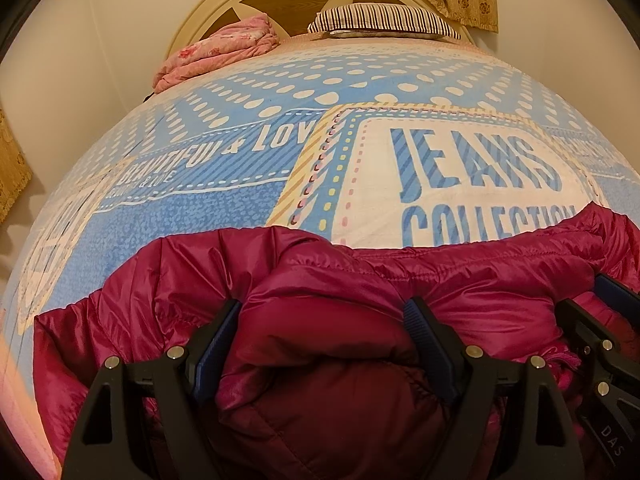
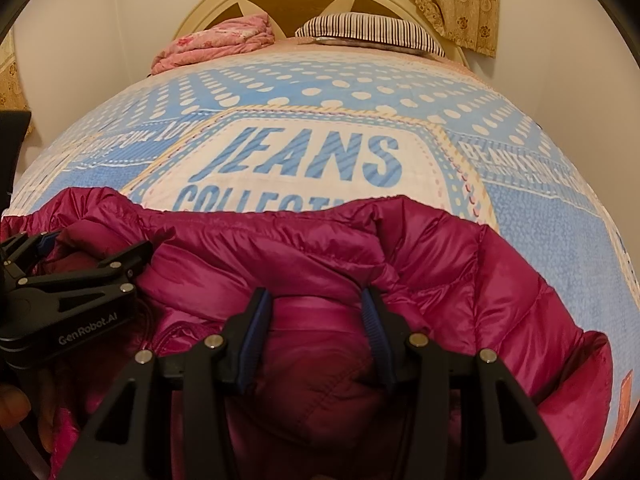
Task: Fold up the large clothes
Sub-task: 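Hold the folded hem down over the collar with both tools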
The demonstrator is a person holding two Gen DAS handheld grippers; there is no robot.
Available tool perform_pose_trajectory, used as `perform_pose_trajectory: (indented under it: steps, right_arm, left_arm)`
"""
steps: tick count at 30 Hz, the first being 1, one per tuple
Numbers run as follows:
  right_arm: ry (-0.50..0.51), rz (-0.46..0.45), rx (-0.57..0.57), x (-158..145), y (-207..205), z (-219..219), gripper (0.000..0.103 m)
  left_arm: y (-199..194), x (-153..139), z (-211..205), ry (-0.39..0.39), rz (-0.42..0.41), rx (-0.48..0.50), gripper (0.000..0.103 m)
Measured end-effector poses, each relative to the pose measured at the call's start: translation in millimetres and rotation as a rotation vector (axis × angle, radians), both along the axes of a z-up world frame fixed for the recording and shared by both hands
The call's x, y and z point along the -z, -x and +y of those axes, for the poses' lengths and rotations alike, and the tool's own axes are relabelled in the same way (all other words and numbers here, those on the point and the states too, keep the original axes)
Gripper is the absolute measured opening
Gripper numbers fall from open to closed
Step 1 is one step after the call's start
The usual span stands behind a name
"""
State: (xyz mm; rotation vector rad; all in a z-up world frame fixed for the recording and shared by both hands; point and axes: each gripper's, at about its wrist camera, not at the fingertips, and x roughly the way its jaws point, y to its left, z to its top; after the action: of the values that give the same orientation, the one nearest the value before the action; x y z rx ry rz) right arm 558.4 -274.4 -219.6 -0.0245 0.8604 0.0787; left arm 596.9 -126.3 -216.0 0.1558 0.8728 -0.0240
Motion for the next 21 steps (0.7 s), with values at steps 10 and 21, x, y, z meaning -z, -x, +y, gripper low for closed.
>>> perform_pose_trajectory:
  steps: [10, 21]
  right_arm:
    - [-0.006, -0.001, 0.0, 0.1, -0.4, 0.0, 0.051]
    - [-0.005, -0.002, 0.001, 0.5, -0.7, 0.3, 0.051]
  left_arm:
    - [-0.5, 0.1, -0.7, -0.004, 0.0, 0.0, 0.083]
    - [-1.0, 0.9, -1.8, -0.012, -0.002, -0.001, 0.083]
